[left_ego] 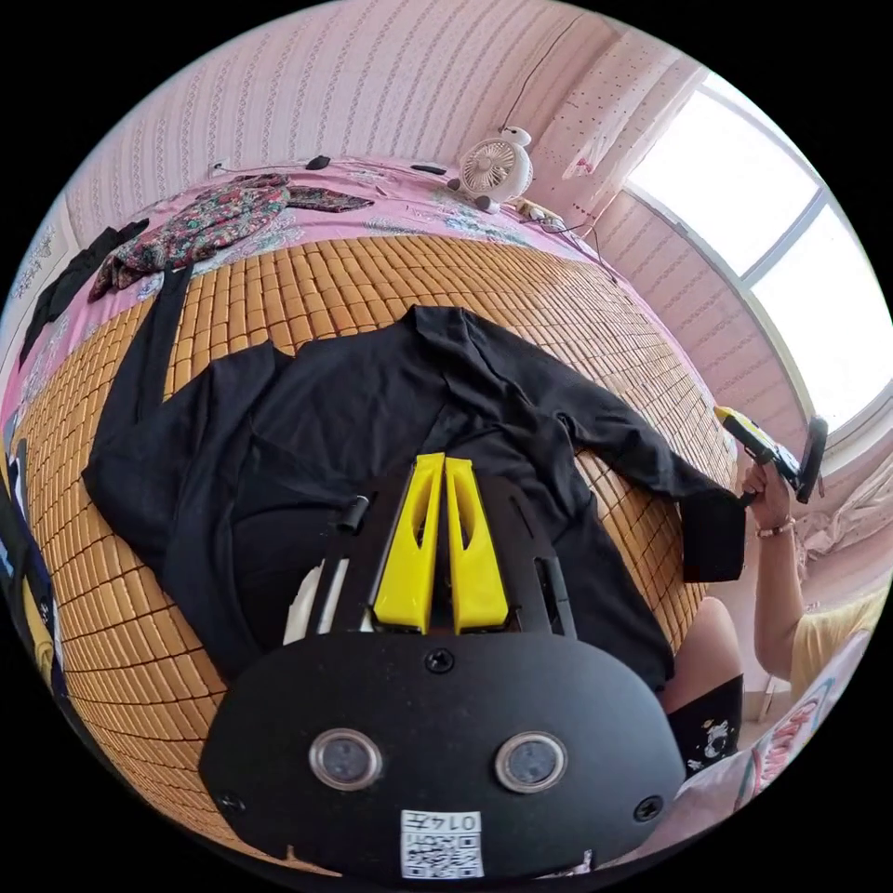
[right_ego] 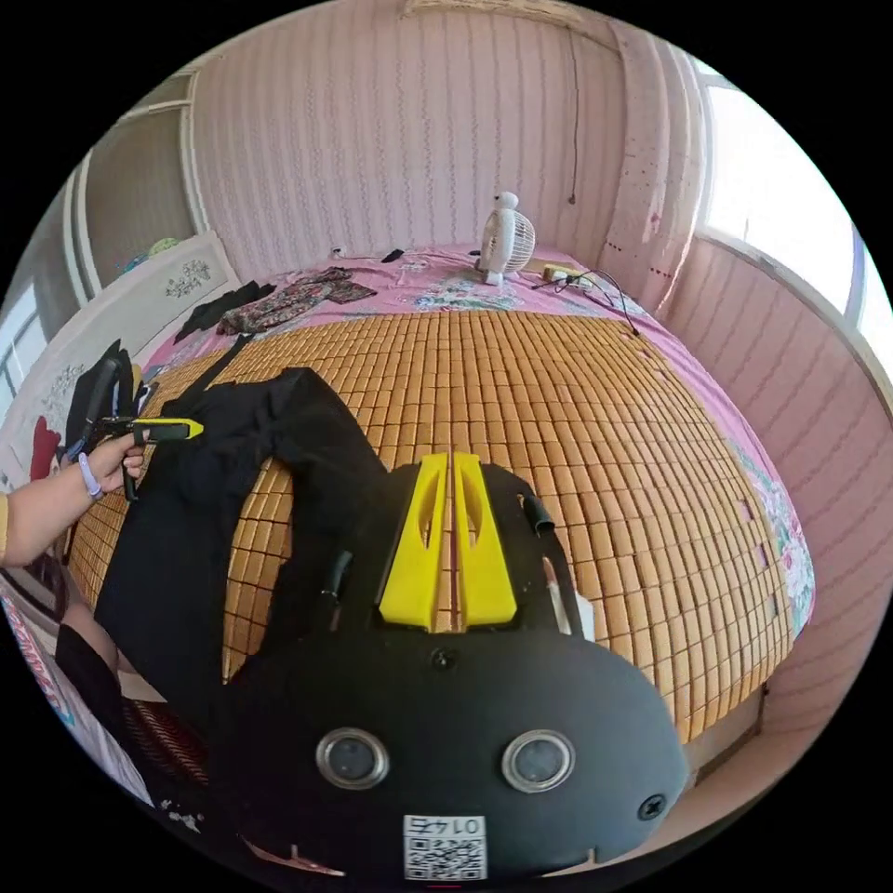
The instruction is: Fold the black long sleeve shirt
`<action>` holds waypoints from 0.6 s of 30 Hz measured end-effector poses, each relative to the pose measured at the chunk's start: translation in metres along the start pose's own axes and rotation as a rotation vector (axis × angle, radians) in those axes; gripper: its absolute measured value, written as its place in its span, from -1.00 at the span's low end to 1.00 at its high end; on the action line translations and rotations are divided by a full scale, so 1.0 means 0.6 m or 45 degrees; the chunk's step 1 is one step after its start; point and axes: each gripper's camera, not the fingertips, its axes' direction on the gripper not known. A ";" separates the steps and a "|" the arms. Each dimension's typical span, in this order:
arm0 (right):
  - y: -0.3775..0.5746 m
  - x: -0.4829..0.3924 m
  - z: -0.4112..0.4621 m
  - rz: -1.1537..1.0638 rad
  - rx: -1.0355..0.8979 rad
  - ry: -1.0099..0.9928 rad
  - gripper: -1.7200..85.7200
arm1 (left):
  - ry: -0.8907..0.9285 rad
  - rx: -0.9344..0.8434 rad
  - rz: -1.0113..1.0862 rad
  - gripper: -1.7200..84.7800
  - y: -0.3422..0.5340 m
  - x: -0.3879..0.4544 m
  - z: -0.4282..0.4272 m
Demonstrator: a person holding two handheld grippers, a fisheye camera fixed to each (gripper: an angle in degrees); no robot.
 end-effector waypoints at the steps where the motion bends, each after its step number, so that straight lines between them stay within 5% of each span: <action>1: 0.018 0.025 0.001 0.096 -0.007 -0.035 -0.86 | -0.004 -0.005 0.019 -0.98 -0.008 0.006 0.003; 8: 0.103 0.064 -0.035 0.127 -0.073 -0.485 -0.78 | 0.086 -0.069 0.274 -0.90 -0.096 0.135 0.078; 12: 0.099 0.065 -0.028 -0.063 -0.319 -0.509 -0.76 | 0.336 -0.152 0.482 -0.85 -0.082 0.284 0.139; 18: 0.117 0.123 -0.065 -0.032 -0.213 -0.600 -0.82 | 0.525 -0.323 0.712 -0.76 -0.012 0.496 0.209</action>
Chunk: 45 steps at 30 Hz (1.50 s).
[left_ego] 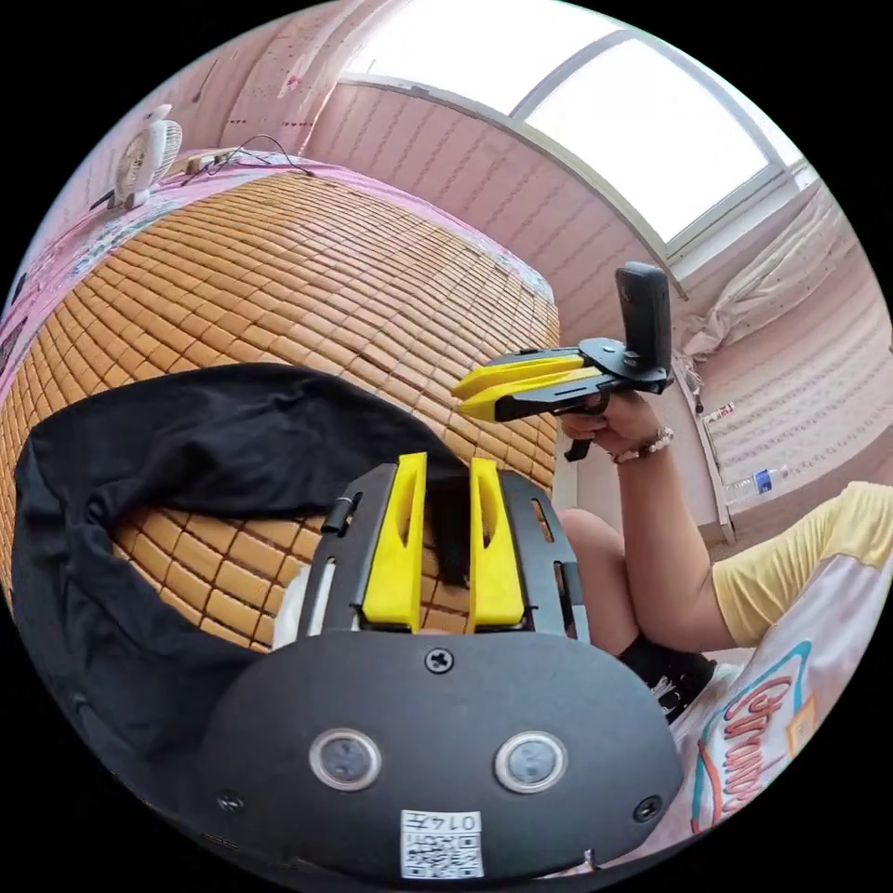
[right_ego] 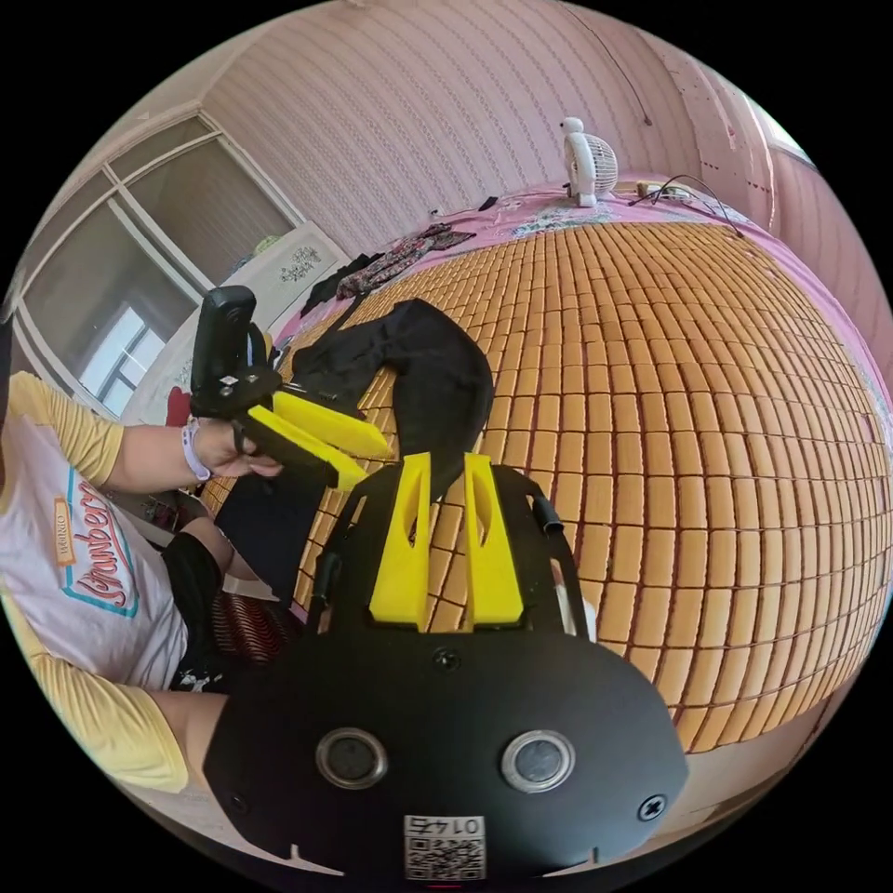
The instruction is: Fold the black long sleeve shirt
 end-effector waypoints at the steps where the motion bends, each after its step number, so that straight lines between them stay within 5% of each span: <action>1: 0.005 0.010 -0.009 0.025 0.008 0.012 -0.83 | -0.021 -0.039 0.026 -0.75 -0.006 0.012 0.014; 3: 0.011 0.019 -0.020 0.041 0.033 0.033 -0.84 | -0.240 -0.269 0.123 -0.78 -0.022 0.036 0.075; 7: 0.018 0.028 -0.035 0.038 0.050 0.024 -0.87 | -0.348 -0.308 0.177 -0.87 -0.033 0.027 0.080; 11: 0.015 0.032 -0.058 0.098 0.069 0.147 -0.89 | 0.285 0.236 -0.236 -0.90 -0.027 -0.059 0.002; 13: 0.020 0.040 -0.080 0.172 0.137 0.232 -0.90 | 0.397 0.367 -0.333 -0.86 -0.027 -0.077 -0.006; 18: 0.035 0.068 -0.103 0.334 0.131 0.375 -0.88 | 0.182 0.024 -0.176 -0.77 -0.043 -0.045 0.050; 22: 0.022 0.064 -0.074 0.266 -0.016 0.354 -0.81 | 0.191 0.115 -0.155 -0.77 -0.028 -0.068 0.011; 27: 0.006 0.053 -0.006 0.146 -0.299 0.305 -0.81 | -0.204 0.148 -0.251 -0.79 -0.032 -0.178 -0.062; 30: 0.009 0.050 -0.004 0.118 -0.313 0.346 -0.90 | -0.269 0.140 -0.358 -0.81 -0.035 -0.243 -0.093; 37: 0.036 0.102 -0.070 0.451 0.082 0.495 -0.86 | -0.409 0.141 -0.539 -0.82 -0.030 -0.323 -0.112; 45: 0.027 0.097 -0.009 0.411 -0.077 0.449 -0.85 | -0.813 0.171 -0.791 -0.78 -0.029 -0.384 -0.123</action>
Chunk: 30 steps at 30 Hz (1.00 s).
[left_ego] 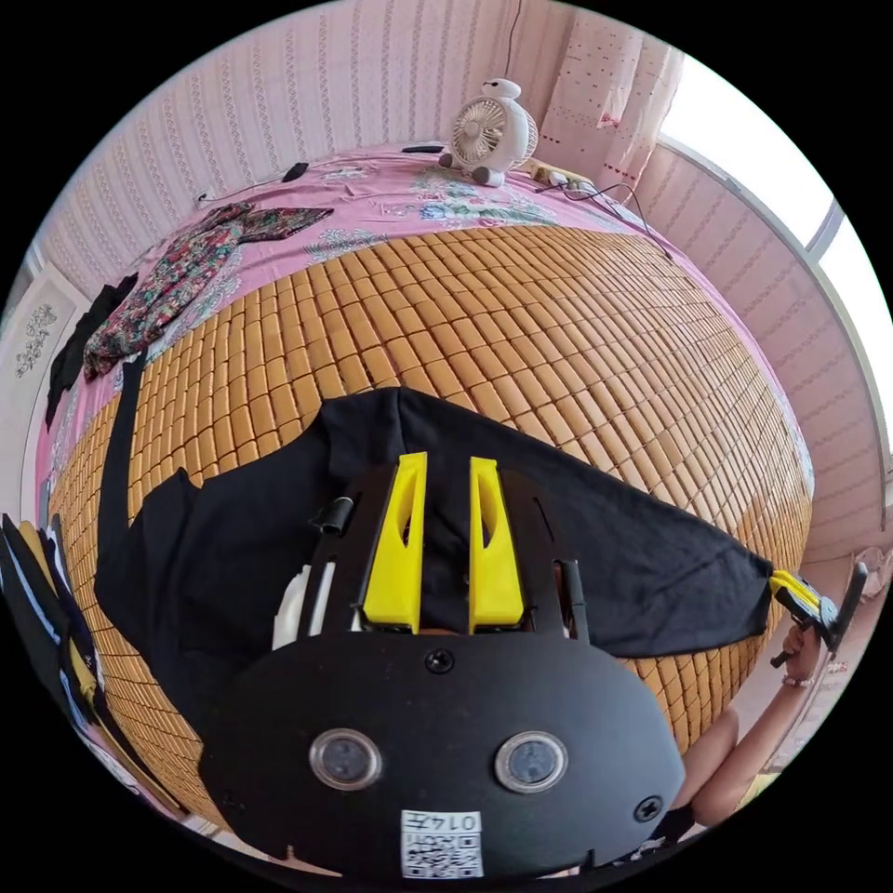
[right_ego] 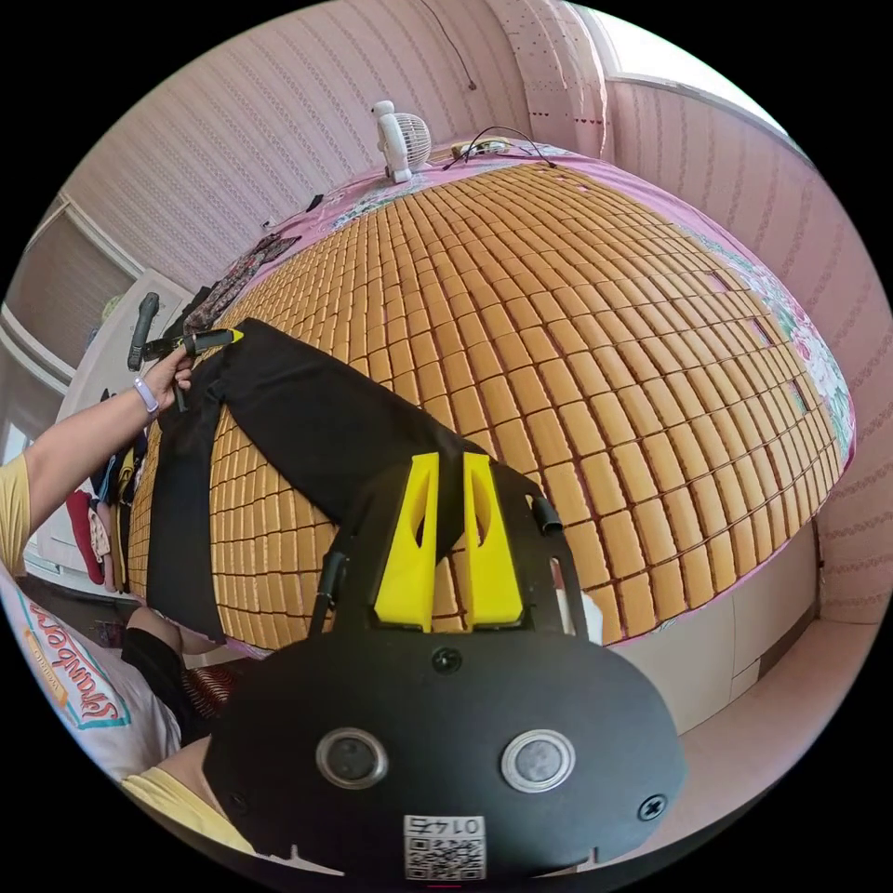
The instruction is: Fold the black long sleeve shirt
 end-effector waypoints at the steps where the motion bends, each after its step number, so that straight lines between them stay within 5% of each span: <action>1: 0.001 -0.004 0.003 -0.016 0.016 0.007 -0.88 | -0.020 0.001 -0.014 -0.78 -0.001 -0.002 0.002; 17: 0.014 -0.023 0.064 0.142 0.107 0.056 -0.95 | -0.036 -0.007 0.050 -0.97 -0.010 0.036 -0.037; 25: 0.024 -0.043 0.112 0.226 0.173 0.056 -0.93 | 0.134 0.023 -0.091 -0.90 -0.002 0.000 -0.078; 30: 0.034 -0.068 0.114 0.385 0.279 0.305 -0.89 | 0.330 0.190 -0.072 -0.85 0.054 -0.060 -0.240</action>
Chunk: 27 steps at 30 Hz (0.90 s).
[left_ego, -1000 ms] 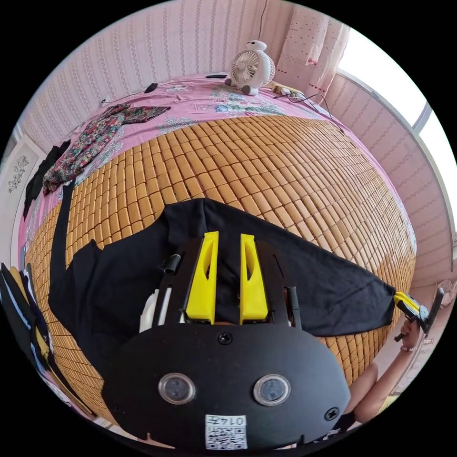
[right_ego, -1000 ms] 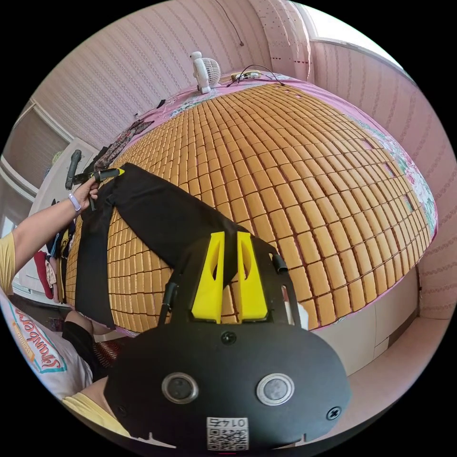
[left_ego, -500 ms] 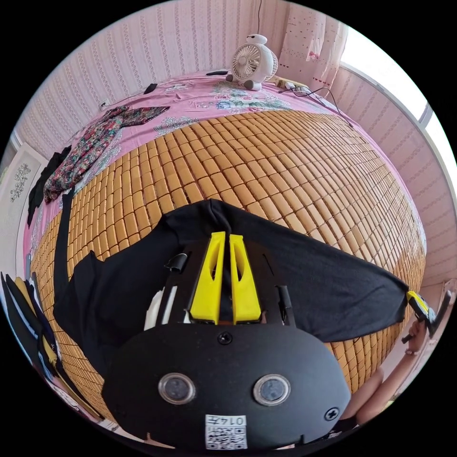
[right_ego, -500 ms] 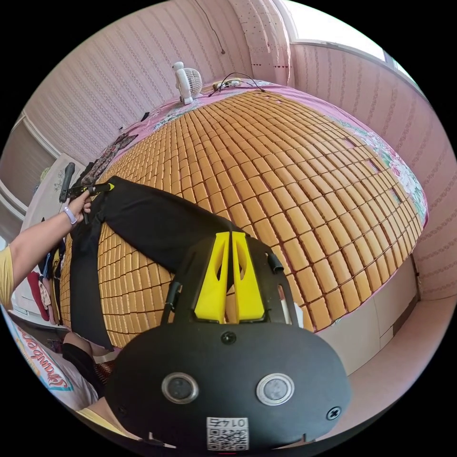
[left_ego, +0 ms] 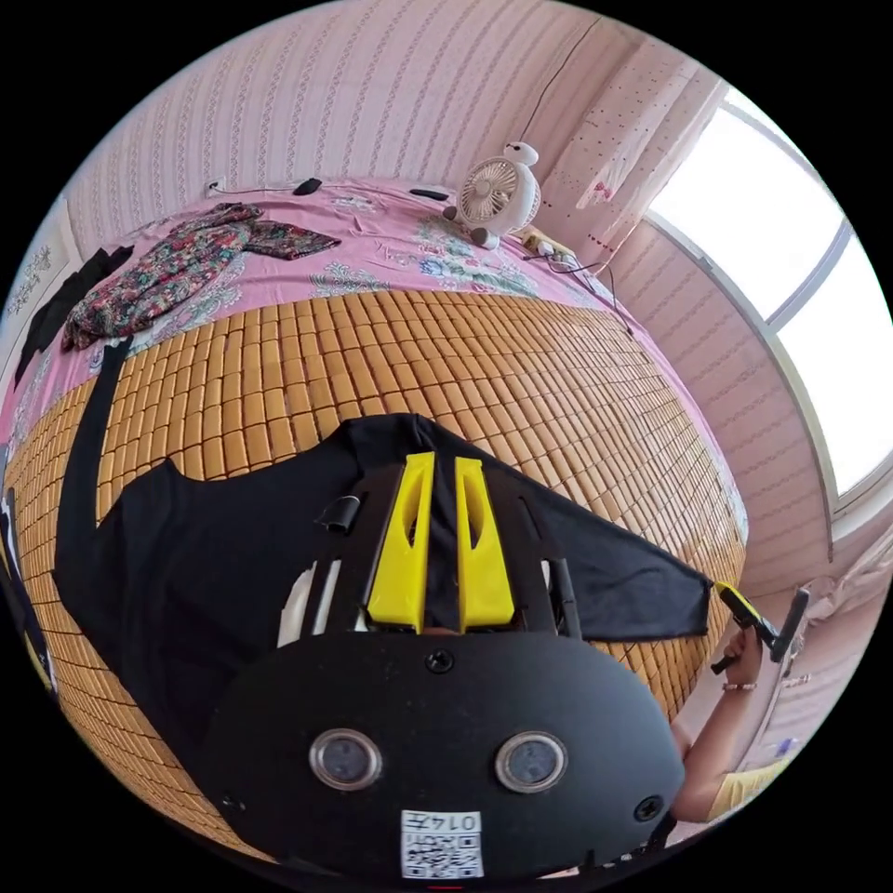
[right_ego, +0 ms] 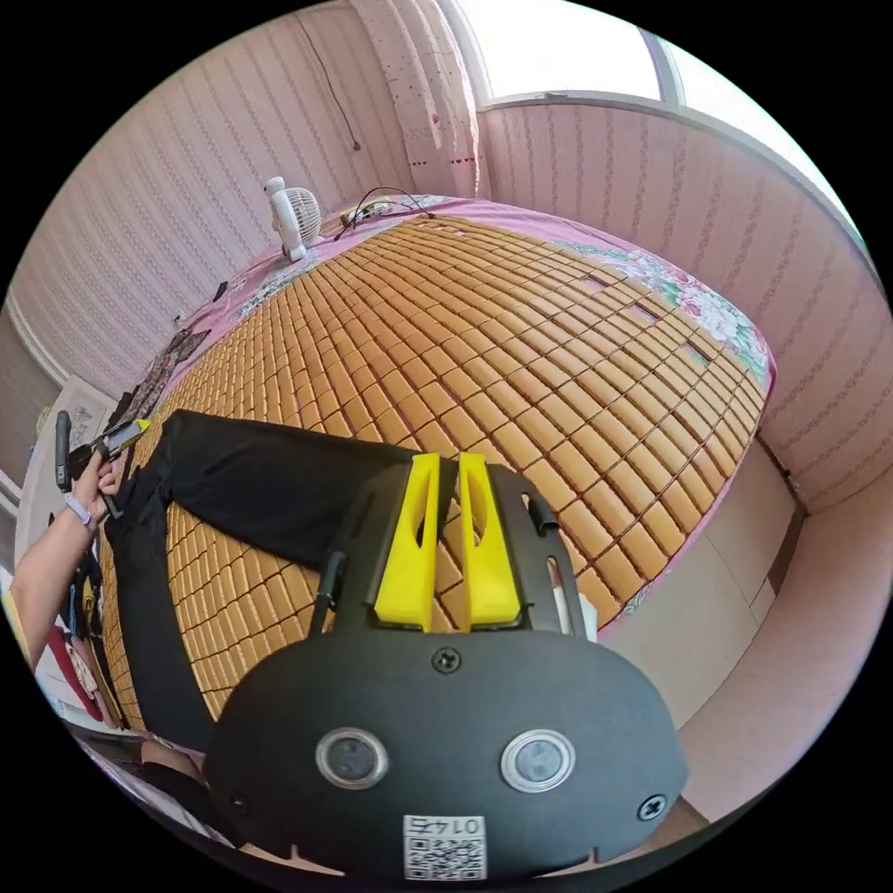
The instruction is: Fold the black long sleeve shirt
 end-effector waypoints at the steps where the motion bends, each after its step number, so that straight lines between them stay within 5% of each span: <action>1: 0.006 -0.012 -0.009 0.015 0.057 0.064 -0.88 | 0.027 0.011 0.016 -0.85 0.010 -0.003 -0.028; 7: 0.056 -0.172 -0.055 -0.299 0.338 0.019 -0.83 | -0.142 -0.046 0.293 -0.84 0.214 -0.062 -0.280; 15: 0.256 -0.433 -0.028 -0.875 -0.090 -0.282 -0.79 | -0.146 -0.302 -0.151 -0.78 0.635 -0.184 -0.458; 20: 0.387 -0.511 0.023 -0.935 -0.448 -0.259 -0.76 | -0.243 -0.255 -0.274 -0.77 0.719 -0.179 -0.513; 27: 0.432 -0.565 0.073 -0.962 -0.485 -0.094 -0.91 | -0.314 -0.286 -0.301 -0.85 0.748 -0.161 -0.540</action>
